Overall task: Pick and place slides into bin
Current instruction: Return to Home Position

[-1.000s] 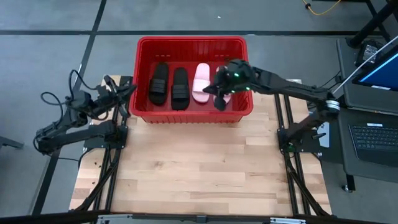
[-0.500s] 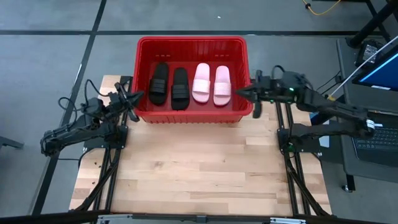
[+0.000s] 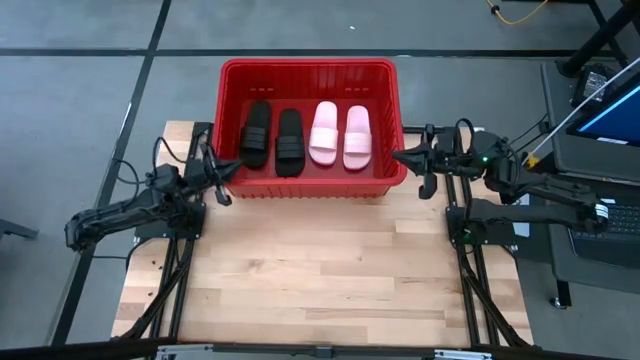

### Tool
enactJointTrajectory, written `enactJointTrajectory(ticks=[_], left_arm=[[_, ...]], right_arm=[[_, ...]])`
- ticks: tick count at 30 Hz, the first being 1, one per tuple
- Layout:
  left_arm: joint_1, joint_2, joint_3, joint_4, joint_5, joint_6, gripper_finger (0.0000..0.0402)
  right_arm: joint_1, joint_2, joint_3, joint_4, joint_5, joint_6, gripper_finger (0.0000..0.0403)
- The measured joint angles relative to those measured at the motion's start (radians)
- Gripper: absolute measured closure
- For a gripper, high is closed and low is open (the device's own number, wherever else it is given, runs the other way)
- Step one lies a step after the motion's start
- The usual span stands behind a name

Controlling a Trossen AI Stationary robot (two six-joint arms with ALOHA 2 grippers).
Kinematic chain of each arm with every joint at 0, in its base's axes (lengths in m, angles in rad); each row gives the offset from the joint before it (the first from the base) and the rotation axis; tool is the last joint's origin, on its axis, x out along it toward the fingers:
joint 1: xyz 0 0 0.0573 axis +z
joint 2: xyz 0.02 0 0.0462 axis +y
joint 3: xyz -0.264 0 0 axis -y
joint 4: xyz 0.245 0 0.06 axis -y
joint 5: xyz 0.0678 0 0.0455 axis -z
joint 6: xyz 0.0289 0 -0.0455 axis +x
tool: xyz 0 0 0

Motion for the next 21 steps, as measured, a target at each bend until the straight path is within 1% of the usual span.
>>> enactJointTrajectory(ticks=[5, 9, 13, 21], left_arm=[[0.000, 0.000, -0.032, 0.004, 0.068, -0.018, 0.0400], [0.000, 0.000, -0.033, 0.003, 0.099, -0.018, 0.0400], [0.000, 0.000, -0.034, -0.005, 0.168, -0.017, 0.0400], [0.000, 0.000, -0.032, -0.029, 0.171, 0.001, 0.0400]], right_arm=[[0.000, 0.000, -0.001, 0.007, 0.000, 0.001, 0.0397], [0.000, 0.000, -0.001, 0.006, 0.000, 0.000, 0.0397], [0.000, 0.000, -0.001, 0.006, 0.000, 0.000, 0.0397], [0.000, 0.000, -0.001, 0.005, 0.000, 0.000, 0.0397]])
